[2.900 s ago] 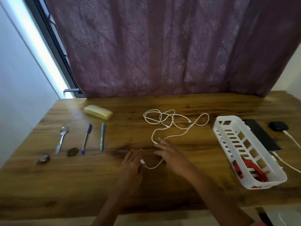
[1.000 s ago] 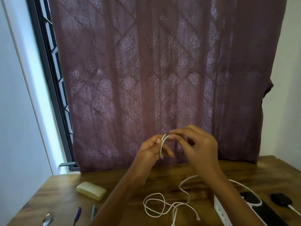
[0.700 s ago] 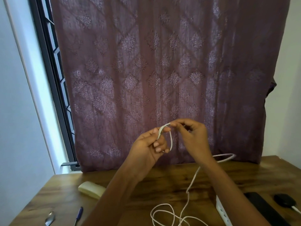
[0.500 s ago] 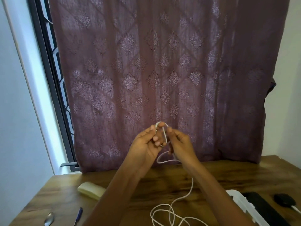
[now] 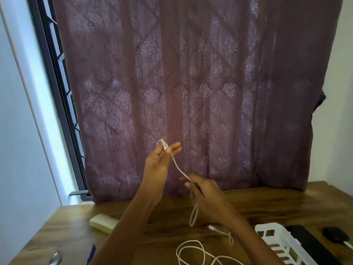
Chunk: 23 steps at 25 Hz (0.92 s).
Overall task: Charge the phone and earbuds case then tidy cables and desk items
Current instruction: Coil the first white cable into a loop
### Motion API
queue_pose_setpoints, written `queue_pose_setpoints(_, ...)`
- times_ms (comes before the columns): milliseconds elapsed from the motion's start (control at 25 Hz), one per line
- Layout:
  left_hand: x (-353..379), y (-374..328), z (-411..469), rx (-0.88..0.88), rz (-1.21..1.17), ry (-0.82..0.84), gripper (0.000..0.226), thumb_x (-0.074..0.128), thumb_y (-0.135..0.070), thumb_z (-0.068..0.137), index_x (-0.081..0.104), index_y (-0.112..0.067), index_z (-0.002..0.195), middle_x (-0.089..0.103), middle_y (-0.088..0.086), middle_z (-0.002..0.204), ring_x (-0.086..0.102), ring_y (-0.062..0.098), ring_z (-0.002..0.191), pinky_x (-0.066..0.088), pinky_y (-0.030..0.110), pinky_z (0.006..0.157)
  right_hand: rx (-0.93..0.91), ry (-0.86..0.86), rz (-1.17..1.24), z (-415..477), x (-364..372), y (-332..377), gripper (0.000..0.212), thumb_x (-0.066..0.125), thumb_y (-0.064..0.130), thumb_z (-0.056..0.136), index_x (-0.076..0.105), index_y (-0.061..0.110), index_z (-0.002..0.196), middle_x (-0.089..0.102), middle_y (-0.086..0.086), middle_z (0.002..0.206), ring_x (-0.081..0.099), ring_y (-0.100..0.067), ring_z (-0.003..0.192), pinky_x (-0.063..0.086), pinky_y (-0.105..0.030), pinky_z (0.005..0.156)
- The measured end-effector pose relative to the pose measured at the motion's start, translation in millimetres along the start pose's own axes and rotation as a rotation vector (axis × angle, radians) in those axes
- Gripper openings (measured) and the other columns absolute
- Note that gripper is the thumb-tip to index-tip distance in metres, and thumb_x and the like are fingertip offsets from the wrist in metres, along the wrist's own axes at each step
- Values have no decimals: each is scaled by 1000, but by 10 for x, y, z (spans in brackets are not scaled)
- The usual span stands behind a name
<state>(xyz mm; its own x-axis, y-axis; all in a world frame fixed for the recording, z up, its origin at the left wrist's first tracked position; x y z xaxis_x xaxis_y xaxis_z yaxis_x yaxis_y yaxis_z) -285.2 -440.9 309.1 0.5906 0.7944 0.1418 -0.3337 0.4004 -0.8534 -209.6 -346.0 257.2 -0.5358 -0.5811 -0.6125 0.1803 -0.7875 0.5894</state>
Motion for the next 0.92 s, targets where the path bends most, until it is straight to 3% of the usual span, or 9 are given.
queue_pose_setpoints(80,45,22,-20,50,125,32,29,42,-13,95,43,-33,117,63,-3,115,61,0,105,42,12,97,-84,-8,-34,35,-91,92,18,47,23,94,62,32,89,51,14,57,53,-5,60,44,-30,60)
queue_pose_setpoints(160,90,35,-20,86,196,61,29,42,-10,95,43,-35,110,61,0,117,58,6,111,41,11,97,-135,25,-41,56,-147,178,16,49,25,93,64,27,95,58,20,63,58,-1,67,47,-23,66)
queue_pose_setpoints(240,108,4,-1,110,228,52,28,42,-9,95,44,-35,105,62,0,112,60,7,105,46,11,91,-138,85,-117,63,-164,205,18,47,30,94,63,25,102,67,11,76,62,-9,75,51,-32,71)
queue_pose_setpoints(360,81,-25,34,43,8,10,20,42,-11,95,52,-27,99,67,-1,99,68,5,82,53,22,85,-133,110,-352,56,-191,161,21,42,36,95,59,28,104,69,-4,87,62,-23,82,48,-37,70)
queue_pose_setpoints(440,137,-26,20,-46,-185,45,17,40,-10,95,52,-18,103,67,3,97,69,7,77,55,20,79,-141,114,-384,31,-181,160,18,40,37,95,56,29,101,68,-5,88,62,-26,85,45,-35,68)
queue_pose_setpoints(600,264,6,-42,-26,3,189,26,38,-7,95,46,-12,120,68,0,89,68,3,74,54,18,72,-265,-21,-310,6,-333,367,30,35,42,89,53,37,112,68,8,95,62,-8,84,48,-28,65)
queue_pose_setpoints(680,321,43,-84,-14,120,251,27,37,-5,95,48,-15,118,66,-8,73,63,-1,64,49,14,66,-308,-62,-287,28,-430,410,29,40,43,85,60,35,104,58,9,79,54,-5,69,44,-25,58)
queue_pose_setpoints(760,344,38,-107,6,196,282,26,37,-6,96,51,-21,113,61,-9,68,58,-1,61,46,17,69,-329,-40,-271,59,-437,421,15,53,36,84,64,30,94,46,11,73,43,0,65,41,-24,58)
queue_pose_setpoints(920,395,-99,-147,72,303,341,27,37,-8,96,52,-28,109,59,-7,78,59,-1,74,48,19,80,-311,2,-217,81,-466,420,6,66,18,82,64,18,88,46,19,73,46,8,66,37,-10,62)
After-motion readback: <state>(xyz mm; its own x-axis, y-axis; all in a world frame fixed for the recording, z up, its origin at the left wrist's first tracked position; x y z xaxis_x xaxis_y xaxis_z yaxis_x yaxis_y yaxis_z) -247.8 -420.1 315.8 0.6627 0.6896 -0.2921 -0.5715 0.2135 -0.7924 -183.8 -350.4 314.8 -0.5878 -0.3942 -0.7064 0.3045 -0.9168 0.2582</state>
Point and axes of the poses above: each hand's wrist, its own z-axis towards the middle knuckle, its own x-axis out of the palm, y = z × x, the point moved 8 cm from there along z, towards the middle knuckle
